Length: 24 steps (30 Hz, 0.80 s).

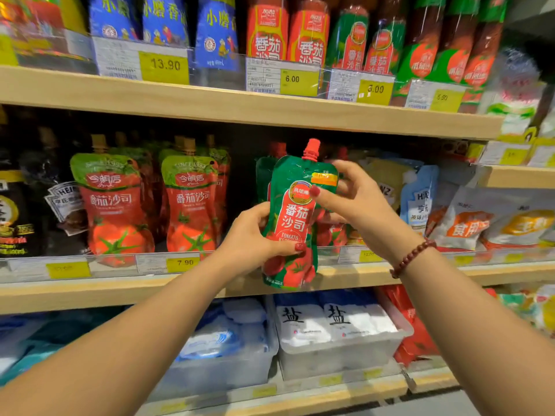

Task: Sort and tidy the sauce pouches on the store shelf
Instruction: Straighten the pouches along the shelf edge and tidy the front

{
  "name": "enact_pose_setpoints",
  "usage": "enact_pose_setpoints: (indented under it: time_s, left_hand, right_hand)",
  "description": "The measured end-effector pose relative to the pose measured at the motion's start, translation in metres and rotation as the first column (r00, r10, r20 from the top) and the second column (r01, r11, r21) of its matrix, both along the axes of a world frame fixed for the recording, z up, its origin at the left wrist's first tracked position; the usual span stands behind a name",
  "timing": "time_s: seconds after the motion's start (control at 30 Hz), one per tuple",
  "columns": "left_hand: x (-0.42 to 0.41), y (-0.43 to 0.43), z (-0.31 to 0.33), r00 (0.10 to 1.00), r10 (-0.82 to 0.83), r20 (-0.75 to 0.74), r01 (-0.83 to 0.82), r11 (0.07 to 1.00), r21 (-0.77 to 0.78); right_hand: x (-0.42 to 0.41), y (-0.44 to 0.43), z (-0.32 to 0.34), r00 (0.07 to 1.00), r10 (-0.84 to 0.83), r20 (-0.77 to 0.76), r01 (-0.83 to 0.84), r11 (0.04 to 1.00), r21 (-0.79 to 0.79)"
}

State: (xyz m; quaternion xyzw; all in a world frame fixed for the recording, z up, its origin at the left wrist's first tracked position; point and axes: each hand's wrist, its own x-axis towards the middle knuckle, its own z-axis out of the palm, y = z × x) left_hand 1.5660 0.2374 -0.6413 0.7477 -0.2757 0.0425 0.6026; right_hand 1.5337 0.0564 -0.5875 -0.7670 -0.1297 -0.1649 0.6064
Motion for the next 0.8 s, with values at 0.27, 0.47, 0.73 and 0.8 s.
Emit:
enact_pose_setpoints:
  time_s: [0.27,0.47,0.73,0.8]
  left_hand:
    - [0.014,0.004,0.008,0.996,0.051,0.075,-0.053,0.998,0.025]
    - [0.025,0.014,0.006,0.996,0.019,0.092,-0.029,0.993,0.113]
    - [0.042,0.045,-0.018,0.972,0.204,0.118,-0.228,0.943,0.242]
    - [0.044,0.043,-0.026,0.959,0.26,0.111,-0.281,0.915,0.29]
  right_hand:
    - [0.011,0.026,-0.04,0.998,-0.031,-0.053,0.035,0.997,0.066]
    - [0.021,0.03,-0.038,0.997,-0.073,0.023,0.071,0.996,0.06]
    - [0.04,0.027,-0.037,0.975,-0.148,0.164,0.121,0.98,0.161]
    - [0.047,0.027,-0.037,0.97,-0.174,0.169,0.151,0.978,0.14]
